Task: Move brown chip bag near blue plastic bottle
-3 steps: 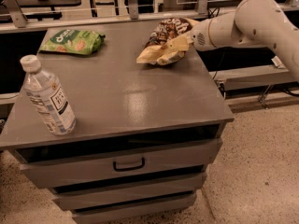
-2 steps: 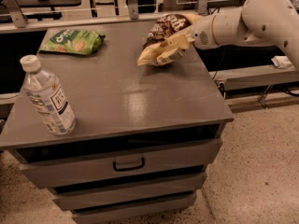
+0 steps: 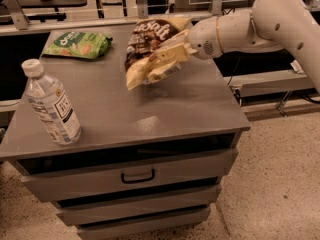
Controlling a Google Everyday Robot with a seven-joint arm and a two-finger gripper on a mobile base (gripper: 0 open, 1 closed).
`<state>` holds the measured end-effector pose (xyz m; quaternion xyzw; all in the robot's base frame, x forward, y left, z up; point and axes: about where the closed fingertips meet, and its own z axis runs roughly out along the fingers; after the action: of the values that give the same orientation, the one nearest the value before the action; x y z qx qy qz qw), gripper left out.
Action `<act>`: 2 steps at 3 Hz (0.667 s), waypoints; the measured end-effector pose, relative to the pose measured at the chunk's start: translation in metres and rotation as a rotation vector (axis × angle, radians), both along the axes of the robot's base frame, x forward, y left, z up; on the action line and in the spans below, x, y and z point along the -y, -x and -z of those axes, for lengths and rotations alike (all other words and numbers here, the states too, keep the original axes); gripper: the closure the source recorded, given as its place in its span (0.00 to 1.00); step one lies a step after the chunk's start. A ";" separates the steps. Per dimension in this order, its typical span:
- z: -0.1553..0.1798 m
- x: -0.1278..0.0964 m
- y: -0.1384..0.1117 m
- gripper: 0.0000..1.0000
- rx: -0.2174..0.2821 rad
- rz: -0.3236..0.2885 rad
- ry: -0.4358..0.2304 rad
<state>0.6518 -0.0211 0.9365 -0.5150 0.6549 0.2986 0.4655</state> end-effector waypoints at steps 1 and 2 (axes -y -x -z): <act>0.007 -0.036 0.037 1.00 -0.010 -0.179 -0.005; 0.016 -0.061 0.067 1.00 -0.033 -0.313 0.004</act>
Offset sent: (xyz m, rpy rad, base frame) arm -0.1029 0.0821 -0.0254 -0.0170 0.0625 0.4662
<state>0.5849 0.0397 0.9208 -0.6065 0.5750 0.3748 0.4014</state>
